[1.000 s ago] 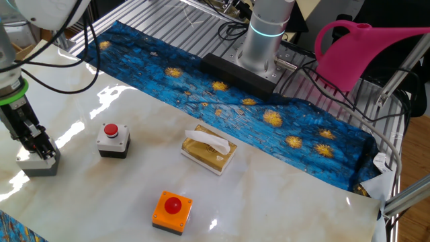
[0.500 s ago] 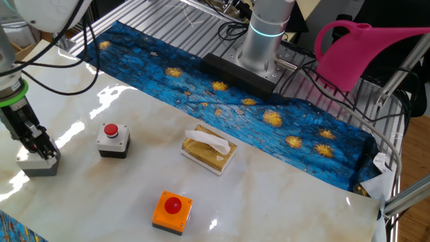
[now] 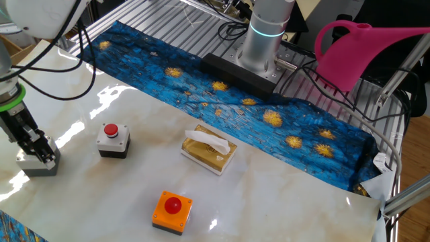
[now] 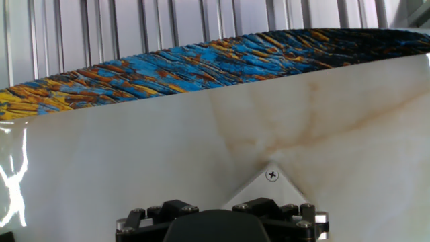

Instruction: Press three buttons from left to right in sequence

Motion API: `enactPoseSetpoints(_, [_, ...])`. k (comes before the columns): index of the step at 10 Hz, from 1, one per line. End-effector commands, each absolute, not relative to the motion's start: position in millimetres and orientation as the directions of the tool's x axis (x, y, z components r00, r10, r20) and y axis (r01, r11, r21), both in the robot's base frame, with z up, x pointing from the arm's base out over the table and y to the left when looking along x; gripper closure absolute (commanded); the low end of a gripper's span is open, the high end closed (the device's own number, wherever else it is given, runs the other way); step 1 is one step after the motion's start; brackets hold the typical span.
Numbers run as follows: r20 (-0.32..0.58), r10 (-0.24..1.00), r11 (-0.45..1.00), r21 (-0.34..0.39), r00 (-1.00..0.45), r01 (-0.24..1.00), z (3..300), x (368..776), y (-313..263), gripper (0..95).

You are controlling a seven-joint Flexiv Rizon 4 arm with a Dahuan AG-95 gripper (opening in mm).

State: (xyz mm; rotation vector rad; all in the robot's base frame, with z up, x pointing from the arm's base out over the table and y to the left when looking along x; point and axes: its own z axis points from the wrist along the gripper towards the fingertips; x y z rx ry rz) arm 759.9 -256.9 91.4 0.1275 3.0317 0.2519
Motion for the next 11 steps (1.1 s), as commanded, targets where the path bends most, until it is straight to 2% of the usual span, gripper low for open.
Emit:
enactPoseSetpoints(1, [-0.084, 0.090, 0.983, 0.166, -0.992, 0.075, 102.5, 757.1, -258.4, 19.0])
enactPoseSetpoints(4, [-0.083, 0.060, 0.986, 0.161, -0.995, 0.046, 109.4, 755.9, -261.8, 19.0])
enactPoseSetpoints(6, [-0.085, 0.046, 0.987, 0.160, -0.995, 0.032, 109.7, 755.8, -262.2, 57.0])
enactPoseSetpoints(7, [-0.087, 0.035, 0.987, 0.158, -0.996, 0.021, 110.3, 755.7, -262.5, 95.0])
enactPoseSetpoints(11, [-0.088, 0.016, 0.988, 0.152, -0.996, 0.003, 112.3, 755.0, -264.4, 95.0])
